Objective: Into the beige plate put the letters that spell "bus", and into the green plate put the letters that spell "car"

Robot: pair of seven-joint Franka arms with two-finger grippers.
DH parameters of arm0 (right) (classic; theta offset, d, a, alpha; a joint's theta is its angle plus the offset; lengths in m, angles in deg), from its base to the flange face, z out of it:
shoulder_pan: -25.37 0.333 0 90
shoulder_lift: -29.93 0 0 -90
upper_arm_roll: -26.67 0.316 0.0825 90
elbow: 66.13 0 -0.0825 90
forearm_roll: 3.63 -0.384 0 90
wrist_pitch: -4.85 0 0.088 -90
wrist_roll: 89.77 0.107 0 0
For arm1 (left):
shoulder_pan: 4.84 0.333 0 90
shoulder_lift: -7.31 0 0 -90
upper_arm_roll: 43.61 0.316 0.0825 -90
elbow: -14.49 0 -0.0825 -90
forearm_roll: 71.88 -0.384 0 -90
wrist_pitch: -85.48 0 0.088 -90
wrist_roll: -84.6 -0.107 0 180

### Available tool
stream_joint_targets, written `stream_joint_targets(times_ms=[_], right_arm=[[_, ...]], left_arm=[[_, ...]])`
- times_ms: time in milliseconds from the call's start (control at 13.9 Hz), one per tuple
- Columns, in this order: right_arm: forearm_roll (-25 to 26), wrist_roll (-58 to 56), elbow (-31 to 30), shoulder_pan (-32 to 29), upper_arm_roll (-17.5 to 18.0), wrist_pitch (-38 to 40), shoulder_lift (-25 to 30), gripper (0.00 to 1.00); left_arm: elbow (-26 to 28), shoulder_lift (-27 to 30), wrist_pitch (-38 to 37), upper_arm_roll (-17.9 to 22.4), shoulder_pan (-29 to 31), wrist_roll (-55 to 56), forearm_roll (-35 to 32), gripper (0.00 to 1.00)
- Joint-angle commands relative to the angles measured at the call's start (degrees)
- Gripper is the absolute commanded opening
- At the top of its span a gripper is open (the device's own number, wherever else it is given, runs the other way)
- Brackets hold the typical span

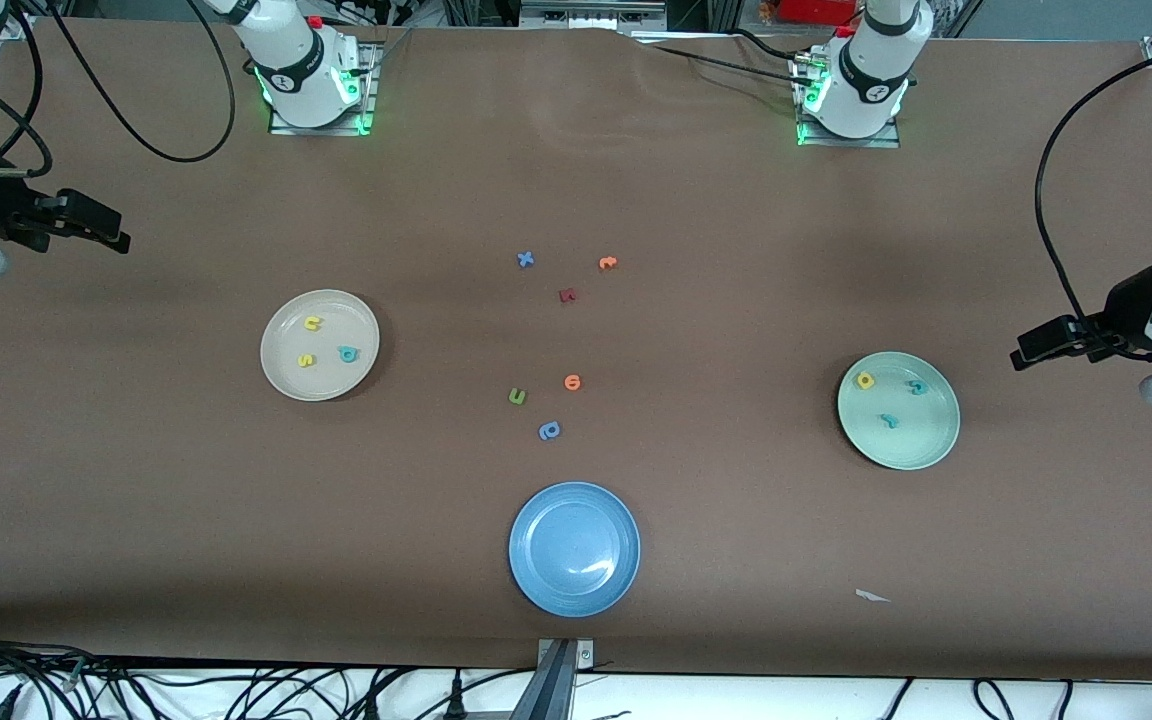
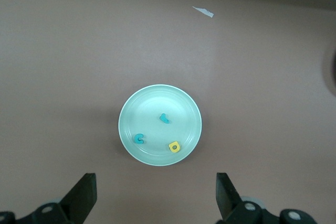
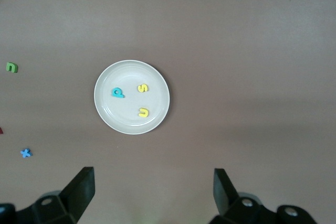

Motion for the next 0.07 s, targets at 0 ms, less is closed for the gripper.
stream_joint_targets(times_ms=[0], right_arm=[[-0.5,0.05,1.77,-0.54,0.22,1.39,-0.78,1.0]], left_arm=[[0.87,0.62,0.68,0.29,-0.21,-1.63,1.35,1.0]])
